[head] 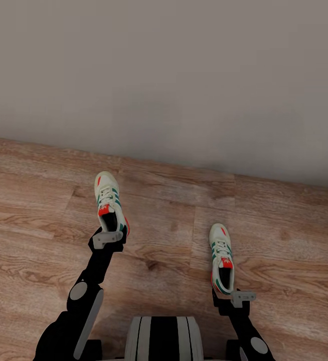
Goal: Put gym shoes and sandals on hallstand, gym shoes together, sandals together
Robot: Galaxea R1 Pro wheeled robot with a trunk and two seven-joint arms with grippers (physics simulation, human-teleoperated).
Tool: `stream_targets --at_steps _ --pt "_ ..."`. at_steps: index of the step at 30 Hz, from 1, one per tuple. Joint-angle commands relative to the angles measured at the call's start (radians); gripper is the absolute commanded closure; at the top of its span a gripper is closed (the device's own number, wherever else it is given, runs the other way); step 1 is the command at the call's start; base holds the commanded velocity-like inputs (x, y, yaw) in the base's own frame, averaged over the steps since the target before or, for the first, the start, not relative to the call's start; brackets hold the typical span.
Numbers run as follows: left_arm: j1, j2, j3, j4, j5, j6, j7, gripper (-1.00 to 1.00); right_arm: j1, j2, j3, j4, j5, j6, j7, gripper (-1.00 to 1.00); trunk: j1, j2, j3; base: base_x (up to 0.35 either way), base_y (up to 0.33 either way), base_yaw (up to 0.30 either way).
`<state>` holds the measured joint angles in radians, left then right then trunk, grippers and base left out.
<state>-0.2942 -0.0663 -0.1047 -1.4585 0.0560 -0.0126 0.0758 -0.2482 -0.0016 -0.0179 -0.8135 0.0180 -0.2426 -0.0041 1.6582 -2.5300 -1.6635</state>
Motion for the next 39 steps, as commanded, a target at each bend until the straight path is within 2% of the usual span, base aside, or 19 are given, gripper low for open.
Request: stream_targets --at_steps 1,33,34,39 --pt "0.0 0.0 -0.002 0.0 0.005 -0.002 0.007 1.0 0.0 0.0 -0.001 0.0 0.002 -0.003 0.0 -1.0 0.0 0.0 0.0 0.014 0.0 0.0" --pt "0.0 0.0 -0.003 0.0 0.004 -0.003 0.007 1.0 0.0 0.0 -0.001 0.0 0.002 -0.003 0.0 -1.0 0.0 0.0 0.0 0.022 0.0 0.0" --pt "0.0 0.0 -0.003 0.0 0.005 -0.003 0.007 1.0 0.0 0.001 -0.001 0.0 0.002 -0.003 0.0 1.0 0.0 0.0 0.0 0.0 0.0 0.0" --pt "0.0 0.0 -0.003 0.0 0.004 -0.003 0.007 1.0 0.0 0.0 -0.001 0.0 0.002 -0.003 0.0 1.0 0.0 0.0 0.0 0.0 0.0 0.0"
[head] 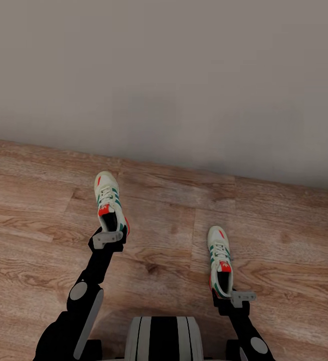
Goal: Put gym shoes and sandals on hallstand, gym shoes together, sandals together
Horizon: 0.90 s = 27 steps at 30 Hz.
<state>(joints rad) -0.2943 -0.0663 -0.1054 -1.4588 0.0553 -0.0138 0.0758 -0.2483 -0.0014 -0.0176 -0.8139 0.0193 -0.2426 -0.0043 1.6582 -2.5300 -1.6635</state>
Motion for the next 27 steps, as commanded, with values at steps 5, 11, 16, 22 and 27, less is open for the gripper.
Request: stream_targets --at_steps 5,11,16,22,27 --pt "0.0 0.0 -0.002 0.0 0.006 -0.001 0.007 1.0 0.0 0.0 -0.001 0.001 0.001 -0.003 0.0 1.0 0.0 0.0 0.0 0.0 0.0 0.0" --pt "0.0 0.0 -0.002 0.0 0.005 -0.001 0.007 1.0 0.0 0.0 -0.001 0.001 0.001 -0.003 0.0 1.0 0.0 0.0 0.0 0.0 0.0 0.0" --pt "0.0 0.0 -0.002 0.0 0.005 -0.001 0.007 1.0 0.0 0.0 -0.001 0.001 0.001 -0.003 0.0 1.0 0.0 0.0 0.0 0.0 0.0 0.0" --pt "0.0 0.0 -0.002 0.0 0.005 -0.001 0.007 1.0 0.0 0.0 -0.001 0.001 0.001 -0.003 0.0 1.0 0.0 0.0 0.0 0.0 0.0 0.0" --pt "0.0 0.0 -0.001 0.0 0.005 0.0 0.007 1.0 0.0 0.0 -0.001 0.001 0.001 -0.003 0.0 1.0 0.0 0.0 0.0 0.0 0.0 0.0"
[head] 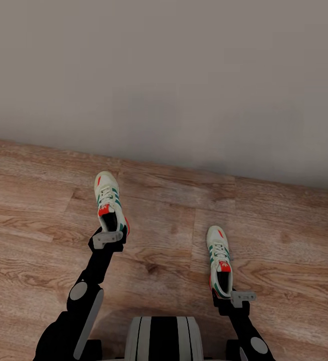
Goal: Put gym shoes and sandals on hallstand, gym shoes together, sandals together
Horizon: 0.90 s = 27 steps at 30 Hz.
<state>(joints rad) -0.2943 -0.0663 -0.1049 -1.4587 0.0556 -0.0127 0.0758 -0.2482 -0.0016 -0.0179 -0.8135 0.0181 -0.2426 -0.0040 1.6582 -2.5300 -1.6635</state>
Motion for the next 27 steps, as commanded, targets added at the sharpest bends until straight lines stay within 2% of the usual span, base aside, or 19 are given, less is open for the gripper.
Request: stream_targets --at_steps 1,21,27 --pt "0.0 0.0 -0.002 0.0 0.005 -0.001 0.007 1.0 0.0 0.0 -0.001 0.0 0.002 -0.003 -0.001 1.0 -0.001 0.0 0.003 0.0 0.0 0.0" --pt "0.0 0.002 0.001 0.0 0.006 0.022 0.007 1.0 0.0 0.005 0.003 -0.01 0.007 -0.002 -0.001 1.0 -0.01 0.005 0.081 0.0 0.0 0.0" --pt "0.0 0.002 0.001 -0.011 0.006 0.037 0.008 1.0 0.005 0.007 0.004 -0.062 0.005 -0.001 0.001 1.0 -0.012 0.006 0.104 0.0 0.0 0.0"
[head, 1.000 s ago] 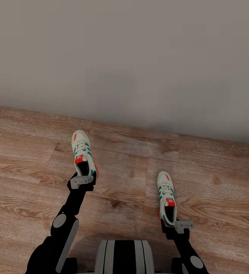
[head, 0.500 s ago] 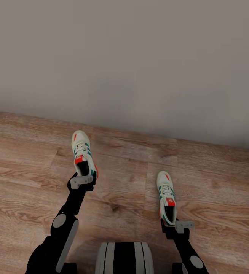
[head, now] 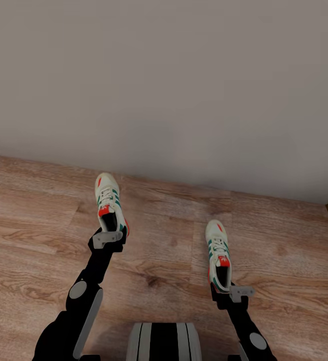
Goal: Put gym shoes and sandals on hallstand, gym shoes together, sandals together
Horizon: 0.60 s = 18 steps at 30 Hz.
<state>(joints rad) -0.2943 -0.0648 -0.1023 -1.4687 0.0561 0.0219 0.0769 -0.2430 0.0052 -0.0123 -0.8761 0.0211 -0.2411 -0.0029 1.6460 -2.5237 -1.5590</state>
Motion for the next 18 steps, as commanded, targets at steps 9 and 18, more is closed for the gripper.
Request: stream_targets --at_steps 9,18 --pt "0.0 0.0 -0.002 -0.007 0.005 0.022 0.007 1.0 0.008 0.001 -0.001 -0.087 0.002 0.004 0.0 1.0 -0.004 0.002 0.041 0.0 0.0 0.0" --pt "0.0 0.0 -0.004 -0.019 0.005 0.024 0.007 1.0 0.008 0.001 -0.001 -0.106 0.002 0.007 0.0 1.0 -0.008 0.004 0.077 0.0 0.0 0.0"
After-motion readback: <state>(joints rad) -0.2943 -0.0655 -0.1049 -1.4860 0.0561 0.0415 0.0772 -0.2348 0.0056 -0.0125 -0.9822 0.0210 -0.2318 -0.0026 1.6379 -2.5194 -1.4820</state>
